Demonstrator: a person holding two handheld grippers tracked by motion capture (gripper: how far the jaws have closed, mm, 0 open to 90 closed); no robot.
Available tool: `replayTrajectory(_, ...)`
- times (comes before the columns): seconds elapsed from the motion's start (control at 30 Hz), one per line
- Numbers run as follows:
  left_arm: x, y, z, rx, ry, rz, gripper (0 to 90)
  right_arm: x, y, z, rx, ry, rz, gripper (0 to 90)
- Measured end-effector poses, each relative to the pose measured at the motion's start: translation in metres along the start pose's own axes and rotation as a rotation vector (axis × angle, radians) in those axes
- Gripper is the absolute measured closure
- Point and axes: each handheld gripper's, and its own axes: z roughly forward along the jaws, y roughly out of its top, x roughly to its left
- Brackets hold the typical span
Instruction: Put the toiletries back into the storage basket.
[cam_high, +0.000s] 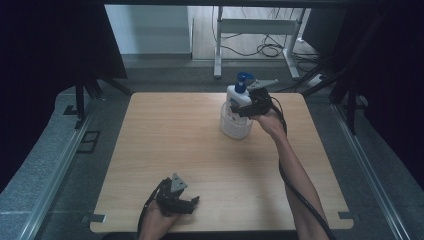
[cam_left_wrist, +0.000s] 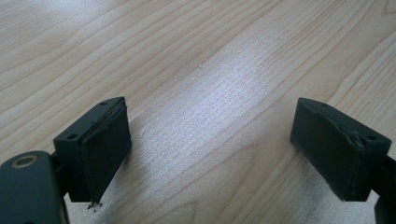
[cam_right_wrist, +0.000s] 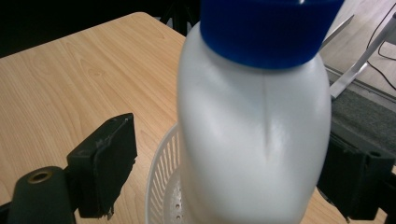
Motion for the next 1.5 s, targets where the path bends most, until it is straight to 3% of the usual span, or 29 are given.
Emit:
replayTrajectory(0.47, 0.0, 0.0, 0.0, 0.001, 0.001, -0.001, 11.6, 0.006, 0.0, -0.013, 0.005, -0.002, -0.015, 2.2)
replayTrajectory(1.5, 0.0, 0.0, 0.0, 0.002, 0.001, -0.001, 11.6, 0.018, -0.011, -0.038, 0.028, 0.003, -0.048, 1.7)
